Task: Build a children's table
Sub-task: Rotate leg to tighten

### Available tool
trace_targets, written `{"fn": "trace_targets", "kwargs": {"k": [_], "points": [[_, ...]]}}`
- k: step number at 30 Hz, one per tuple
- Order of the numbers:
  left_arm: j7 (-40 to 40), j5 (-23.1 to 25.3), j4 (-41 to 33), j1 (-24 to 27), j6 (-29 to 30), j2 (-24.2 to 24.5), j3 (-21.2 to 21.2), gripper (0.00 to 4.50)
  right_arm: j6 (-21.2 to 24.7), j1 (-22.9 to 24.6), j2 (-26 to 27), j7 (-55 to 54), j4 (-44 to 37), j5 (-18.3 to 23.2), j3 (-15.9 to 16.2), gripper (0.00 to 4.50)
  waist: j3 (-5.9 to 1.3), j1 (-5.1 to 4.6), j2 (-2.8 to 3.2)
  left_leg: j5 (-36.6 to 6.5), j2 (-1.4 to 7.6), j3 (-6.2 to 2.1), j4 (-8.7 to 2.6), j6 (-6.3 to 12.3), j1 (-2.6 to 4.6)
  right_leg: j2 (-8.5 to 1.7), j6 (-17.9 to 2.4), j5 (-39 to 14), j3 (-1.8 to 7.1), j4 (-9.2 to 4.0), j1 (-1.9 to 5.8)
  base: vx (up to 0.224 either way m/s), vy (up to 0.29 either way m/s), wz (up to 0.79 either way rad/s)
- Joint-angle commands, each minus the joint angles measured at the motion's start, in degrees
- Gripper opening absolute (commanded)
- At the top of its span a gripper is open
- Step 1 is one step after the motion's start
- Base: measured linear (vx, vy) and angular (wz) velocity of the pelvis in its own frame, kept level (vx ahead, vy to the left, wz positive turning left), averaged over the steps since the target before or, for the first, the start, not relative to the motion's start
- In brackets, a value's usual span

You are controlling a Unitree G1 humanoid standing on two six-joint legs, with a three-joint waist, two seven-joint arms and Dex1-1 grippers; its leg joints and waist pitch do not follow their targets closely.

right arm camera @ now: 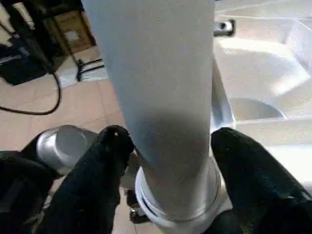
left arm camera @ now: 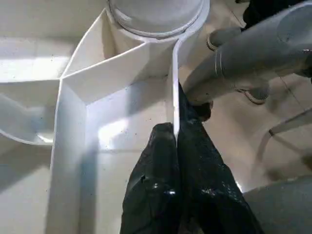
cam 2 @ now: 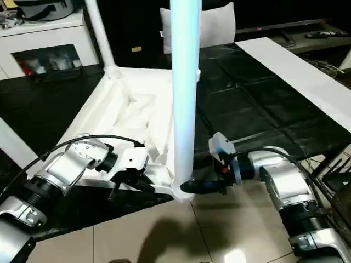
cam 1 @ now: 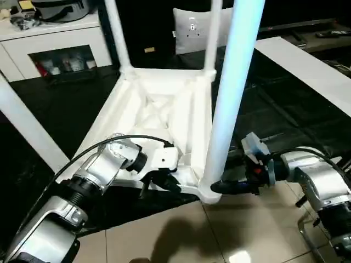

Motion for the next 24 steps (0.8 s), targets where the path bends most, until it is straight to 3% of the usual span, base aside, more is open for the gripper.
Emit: {"fn": "trace_targets", "kwargs": {"k": [1,4,11,14,15,16,17,18,19,20,21,22,23,24], "points": [[-3.4,2.0,0.7,0.2,-1.0,0.1,-3.7,0.0,0.6,-0.7,0.2,1.3,0.1,1.2,0.7,2.45,-4.14,-0.28,-1.15,-2.2,1.59,0.85,-3.6,7.14,-0.67,-3.5,-7.6,-17.1,3.57,-3.69,4.01,0.0,0.0,0.0],[-3.5,1.8,0.5,0.5,-0.9,0.3,-3.7,0.0,0.8,-0.4,0.6,1.6,0.2,1.2,0.9,2.3,-4.19,-0.21,-1.4,-1.7,1.6,0.86,-3.61,7.07,-0.78,-3.5,-7.6,-16.6,3.57,-3.6,4.07,0.0,0.0,0.0],[-1.6,-0.9,-1.5,2.3,5.3,-0.1,-1.1,0.0,4.0,2.6,2.1,-2.6,-3.8,3.3,-0.9,1.92,-4.15,-0.25,-1.18,-1.4,1.68,0.87,-3.68,6.66,-0.73,-3.5,-7.5,-16.4,3.64,-3.6,4.04,0.0,0.0,0.0],[0.7,-1.6,-2.1,2.9,8.5,-0.6,0.5,0.0,4.8,2.8,3.7,-9.0,-3.8,1.8,-2.2,1.89,-3.87,-0.68,-1.07,-3.1,1.28,1.03,-3.83,5.62,-0.75,-3.4,-6.4,-19.7,3.44,-4.14,4.07,0.0,0.0,0.0],[2.8,-2.1,-2.4,3.4,9.6,-1.2,2.0,0.0,4.6,2.7,5.8,-15.6,-3.6,-0.4,-3.2,1.89,-3.54,-1.15,-1.03,-4.9,1.01,1.11,-4.02,4.74,-0.72,-3.32,-5.2,-23.0,3.2,-4.65,4.1,0.0,0.0,0.0],[2.8,-2.1,-2.4,3.4,9.6,-1.2,2.0,0.0,4.6,2.7,5.8,-15.6,-3.6,-0.4,-3.2,1.89,-3.31,-1.49,-1.1,-6.2,0.83,1.14,-4.09,4.18,-0.68,-3.23,-4.3,-25.2,3.0,-4.98,4.08,0.0,0.0,0.0],[6.5,-3.5,-3.1,3.8,13.2,-3.1,4.4,0.0,7.7,1.4,9.8,-25.4,-2.8,-1.8,-5.5,1.89,-3.17,-2.27,-0.84,-8.3,0.41,1.25,-3.97,3.02,-0.4,-3.07,-2.6,-29.0,2.69,-5.59,3.96,0.0,0.0,0.0],[7.6,-4.0,-3.4,3.9,14.3,-3.7,5.1,0.0,9.1,0.8,11.1,-28.5,-2.6,-2.0,-6.3,1.88,-2.92,-3.23,-0.89,-10.0,0.11,1.14,-3.95,2.11,-0.35,-2.97,-1.1,-32.2,2.06,-6.15,3.92,0.0,0.0,0.0],[8.4,-4.2,-3.6,3.9,15.1,-4.1,5.5,0.0,10.0,0.5,12.1,-30.8,-2.6,-2.2,-6.7,1.88,-2.86,-3.82,-0.98,-11.1,-0.18,1.12,-3.79,1.92,-0.47,-2.83,0.1,-33.8,1.58,-6.54,3.98,0.0,0.0,0.0],[9.6,-4.2,-3.8,4.0,15.9,-4.6,5.9,0.0,10.9,0.1,13.3,-33.6,-2.6,-2.8,-7.0,1.88,-2.83,-5.02,-0.7,-13.3,-0.33,0.96,-3.59,1.92,-0.17,-2.77,1.6,-35.8,0.95,-7.3,3.78,0.0,0.0,0.0],[11.2,-4.4,-4.0,4.0,17.2,-5.4,6.6,0.0,11.9,-0.2,14.9,-36.9,-2.5,-3.5,-7.3,1.88,-2.75,-6.21,-0.39,-15.0,-0.34,0.74,-3.46,2.16,-0.24,-2.65,2.5,-36.3,0.37,-7.66,3.8,0.0,0.0,0.0],[11.8,-4.4,-4.1,3.9,17.6,-5.8,6.8,0.0,12.2,-0.3,15.5,-38.0,-2.4,-3.8,-7.5,1.88,-2.8,-6.69,-0.21,-15.7,-0.29,0.73,-3.38,2.28,0.01,-2.69,2.7,-36.2,0.07,-8.01,3.7,0.0,0.0,0.0],[12.6,-4.5,-4.2,3.9,18.3,-6.3,7.2,0.0,12.6,-0.5,16.3,-39.7,-2.3,-4.1,-7.7,1.88,-2.84,-7.9,-0.08,-17.0,0.02,0.33,-3.52,2.49,-0.45,-2.83,2.9,-35.1,-0.56,-8.08,4.37,0.0,0.0,0.0],[16.9,-4.7,-3.4,3.1,19.7,-8.8,9.0,0.0,12.0,-1.6,20.2,-47.2,-0.2,-5.5,-8.6,1.88,-2.8,-8.73,0.14,-18.4,0.46,-0.04,-3.77,2.36,-0.49,-2.94,3.1,-34.0,-0.89,-8.26,4.5,0.0,0.0,0.0]]}}
